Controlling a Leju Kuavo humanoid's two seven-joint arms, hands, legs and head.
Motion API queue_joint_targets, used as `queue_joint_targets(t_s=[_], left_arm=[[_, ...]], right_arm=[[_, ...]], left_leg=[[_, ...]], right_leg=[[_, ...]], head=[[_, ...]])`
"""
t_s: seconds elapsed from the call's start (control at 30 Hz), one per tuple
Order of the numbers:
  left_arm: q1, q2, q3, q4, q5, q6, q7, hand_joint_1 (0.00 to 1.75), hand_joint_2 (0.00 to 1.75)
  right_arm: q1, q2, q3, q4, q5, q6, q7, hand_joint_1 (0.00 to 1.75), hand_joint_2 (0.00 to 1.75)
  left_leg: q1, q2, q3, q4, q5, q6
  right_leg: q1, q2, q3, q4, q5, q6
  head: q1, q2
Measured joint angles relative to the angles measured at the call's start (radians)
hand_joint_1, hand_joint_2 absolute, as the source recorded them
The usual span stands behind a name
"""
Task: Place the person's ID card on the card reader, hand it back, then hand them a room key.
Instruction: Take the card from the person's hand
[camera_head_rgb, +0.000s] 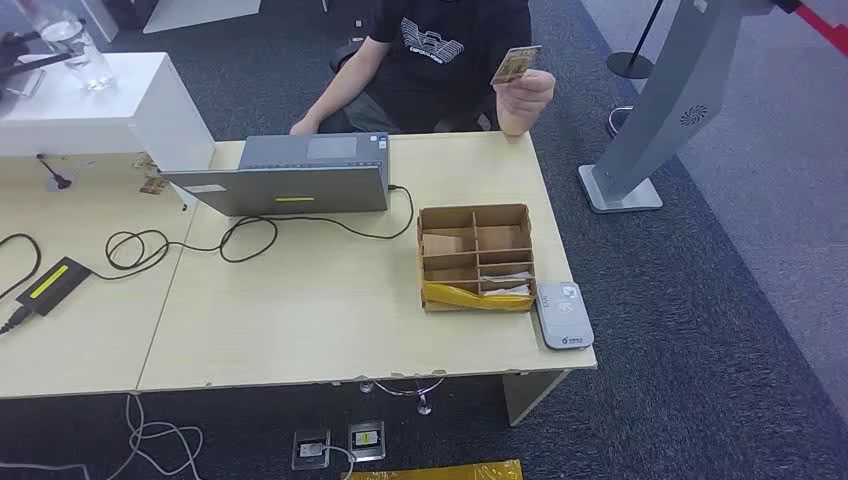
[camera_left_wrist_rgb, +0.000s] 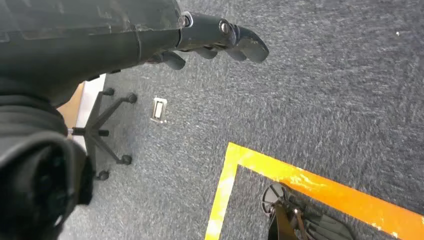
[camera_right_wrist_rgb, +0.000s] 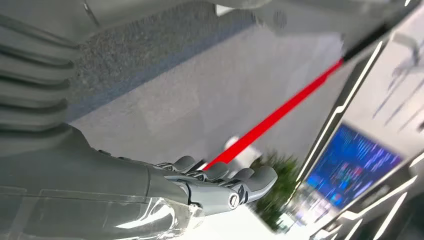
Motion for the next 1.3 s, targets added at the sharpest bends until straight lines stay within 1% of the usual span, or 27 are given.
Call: queue_joint_targets(t_s=[0.07, 0.17, 0.3, 0.4, 0.47, 0.6, 0.63, 0.7, 0.93, 1.03, 1.1, 1.2, 1.23, 1.3], left_arm=[[0.000, 0.001, -0.001, 0.000, -0.004, -0.004, 0.000, 0.00, 0.00], [0.000, 0.003, -0.003, 0.000, -0.016, -0.016, -0.005, 0.00, 0.00], [-0.001, 0.006, -0.013, 0.000, -0.034, -0.030, -0.009, 0.00, 0.00], [-0.002, 0.009, -0.021, 0.000, -0.041, -0.037, -0.009, 0.00, 0.00], [-0.002, 0.011, -0.025, 0.000, -0.041, -0.041, -0.014, 0.00, 0.00], [-0.002, 0.013, -0.029, 0.000, -0.048, -0.043, -0.020, 0.00, 0.00], [-0.002, 0.014, -0.030, 0.000, -0.052, -0.042, -0.020, 0.00, 0.00], [-0.002, 0.014, -0.032, 0.000, -0.056, -0.042, -0.019, 0.00, 0.00], [-0.002, 0.014, -0.033, 0.000, -0.056, -0.042, -0.019, 0.00, 0.00], [-0.002, 0.014, -0.038, 0.000, -0.060, -0.042, -0.011, 0.00, 0.00], [-0.002, 0.014, -0.044, 0.000, -0.064, -0.042, 0.004, 0.00, 0.00], [-0.001, 0.012, -0.063, -0.002, -0.078, -0.040, 0.016, 0.00, 0.00], [-0.001, 0.012, -0.069, -0.003, -0.082, -0.040, 0.016, 0.00, 0.00], [-0.001, 0.012, -0.071, -0.004, -0.083, -0.040, 0.014, 0.00, 0.00]], right_arm=[[-0.021, -0.004, 0.037, -0.010, 0.029, 0.010, 0.014, 0.00, 1.75], [-0.078, -0.011, 0.146, -0.033, 0.100, 0.053, 0.049, 0.00, 1.75], [-0.171, -0.008, 0.313, -0.039, 0.162, 0.162, 0.086, 0.00, 1.75], [-0.237, 0.001, 0.429, -0.033, 0.217, 0.236, 0.095, 0.00, 1.75], [-0.283, 0.010, 0.507, -0.020, 0.284, 0.274, 0.101, 0.00, 1.75], [-0.373, 0.023, 0.637, 0.018, 0.510, 0.345, 0.114, 0.00, 1.75], [-0.387, 0.026, 0.658, 0.025, 0.544, 0.360, 0.117, 0.00, 1.75], [-0.400, 0.028, 0.679, 0.032, 0.571, 0.377, 0.119, 0.00, 1.75], [-0.401, 0.028, 0.681, 0.033, 0.572, 0.379, 0.119, 0.00, 1.75], [-0.418, 0.037, 0.713, 0.052, 0.586, 0.403, 0.120, 0.00, 1.75], [-0.455, 0.061, 0.768, 0.100, 0.592, 0.420, 0.107, 0.00, 1.75], [-0.539, 0.157, 0.874, 0.252, 0.591, 0.383, 0.049, 0.00, 1.75], [-0.555, 0.182, 0.894, 0.288, 0.593, 0.370, 0.038, 0.00, 1.75], [-0.563, 0.204, 0.908, 0.310, 0.597, 0.357, 0.030, 0.00, 1.75]], left_leg=[[0.000, 0.000, 0.000, 0.000, 0.000, 0.000], [0.001, 0.000, 0.000, 0.000, 0.000, 0.000], [0.001, 0.000, 0.001, 0.000, 0.000, -0.001], [0.002, 0.000, 0.001, 0.000, 0.001, -0.001], [0.002, 0.000, 0.000, 0.000, 0.001, -0.001], [0.002, 0.000, 0.000, 0.000, 0.001, -0.001], [0.002, 0.000, 0.000, 0.000, 0.001, -0.001], [0.003, 0.000, 0.000, 0.000, 0.001, -0.001], [0.003, 0.000, 0.000, 0.000, 0.001, -0.001], [0.002, 0.000, 0.000, 0.000, 0.001, -0.001], [0.002, 0.000, -0.001, 0.000, 0.001, -0.001], [0.003, 0.001, 0.000, 0.000, 0.001, -0.001], [0.003, 0.001, 0.000, 0.000, 0.001, -0.001], [0.003, 0.000, 0.000, 0.000, 0.001, -0.001]], right_leg=[[0.000, 0.000, 0.000, 0.000, 0.000, 0.000], [0.001, 0.000, 0.000, 0.000, 0.000, 0.000], [0.001, 0.001, 0.000, 0.000, 0.000, 0.000], [0.002, 0.000, -0.001, 0.000, 0.000, 0.000], [0.002, 0.000, -0.002, 0.000, 0.000, 0.000], [0.002, 0.001, -0.002, 0.000, 0.000, -0.001], [0.002, 0.001, -0.002, 0.000, 0.000, -0.001], [0.002, 0.001, -0.002, 0.000, 0.000, -0.001], [0.002, 0.001, -0.002, 0.000, 0.000, -0.001], [0.002, 0.001, -0.002, 0.000, 0.000, -0.001], [0.002, 0.001, -0.002, 0.000, 0.000, -0.001], [0.003, 0.001, -0.003, 0.000, 0.000, -0.001], [0.003, 0.001, -0.003, 0.000, 0.000, -0.001], [0.003, 0.001, -0.002, 0.000, 0.000, -0.001]], head=[[0.000, 0.000], [0.000, 0.000], [0.000, 0.000], [0.000, 0.000], [0.000, 0.000], [0.000, 0.000], [0.000, 0.000], [0.000, 0.000], [0.000, 0.000], [0.000, 0.000], [0.000, 0.000], [0.000, 0.000], [0.000, 0.000], [0.000, 0.000]])
